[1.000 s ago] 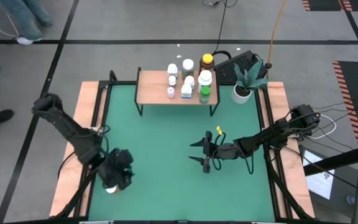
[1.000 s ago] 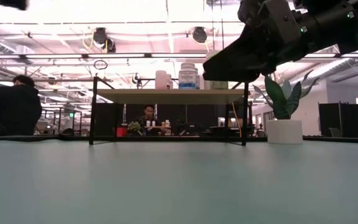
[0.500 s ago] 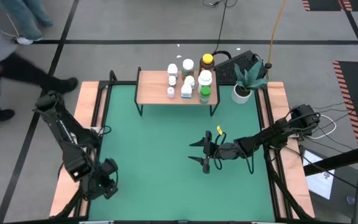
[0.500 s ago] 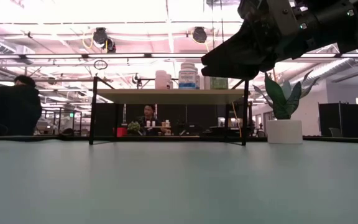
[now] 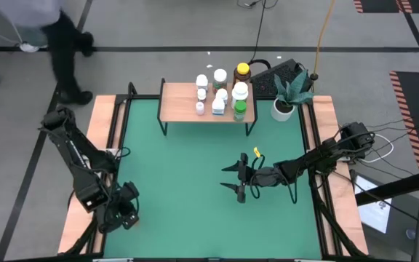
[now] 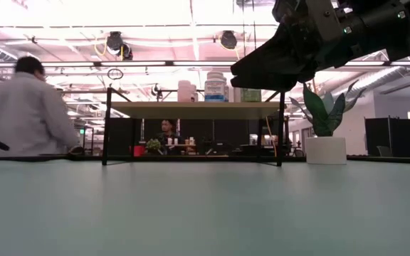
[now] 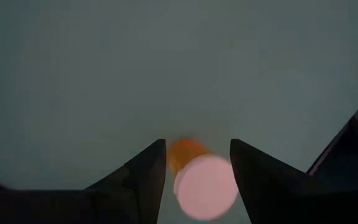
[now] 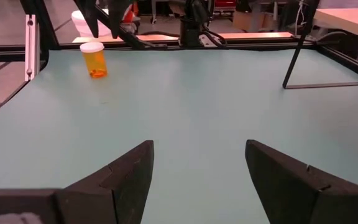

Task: Pick and place medicine bottles onto shelf by color
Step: Put the orange pill bottle on the shelf

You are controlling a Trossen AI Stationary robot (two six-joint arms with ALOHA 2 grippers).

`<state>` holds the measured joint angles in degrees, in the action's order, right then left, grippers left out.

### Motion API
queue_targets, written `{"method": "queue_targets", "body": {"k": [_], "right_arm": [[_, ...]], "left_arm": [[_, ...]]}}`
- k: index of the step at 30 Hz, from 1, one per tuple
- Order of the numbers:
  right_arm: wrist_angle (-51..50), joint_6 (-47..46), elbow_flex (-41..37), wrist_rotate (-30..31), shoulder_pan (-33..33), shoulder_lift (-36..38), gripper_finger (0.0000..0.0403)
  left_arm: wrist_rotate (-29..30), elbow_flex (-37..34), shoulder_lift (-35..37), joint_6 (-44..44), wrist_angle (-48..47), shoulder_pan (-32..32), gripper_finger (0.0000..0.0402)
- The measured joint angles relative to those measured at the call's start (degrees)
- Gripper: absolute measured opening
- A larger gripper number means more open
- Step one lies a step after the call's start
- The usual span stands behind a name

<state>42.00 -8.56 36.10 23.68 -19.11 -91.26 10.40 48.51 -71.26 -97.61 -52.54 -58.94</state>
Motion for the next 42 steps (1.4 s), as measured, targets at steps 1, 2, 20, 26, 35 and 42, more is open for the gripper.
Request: {"method": "queue_targets", "body": {"k": [1,2,20,26,35,42], "right_arm": [[0.0,0.0,0.0,0.0,0.0,0.0,0.0247],[0.0,0.0,0.0,0.0,0.0,0.0,0.0247],[-0.3,0.0,0.0,-1.6,0.0,0.0,0.0247],[-0.4,0.0,0.0,-1.6,0.0,0.0,0.0247],[-0.7,-1.3,0.0,-5.0,0.0,0.0,0.0247],[-2.0,-1.3,0.0,-6.0,0.0,0.0,0.0247]], "left_arm": [[0.9,0.0,0.0,0.2,0.0,0.1,0.0182],[1.8,0.0,0.0,0.4,-0.1,0.2,0.0182],[23.7,0.0,0.0,11.9,-0.4,11.0,0.0182],[6.8,0.0,0.0,18.1,-0.4,16.6,0.0182],[3.5,11.4,0.0,17.6,-11.9,18.9,0.0130],[6.5,23.3,-4.8,16.5,-14.7,14.1,0.0103]]}}
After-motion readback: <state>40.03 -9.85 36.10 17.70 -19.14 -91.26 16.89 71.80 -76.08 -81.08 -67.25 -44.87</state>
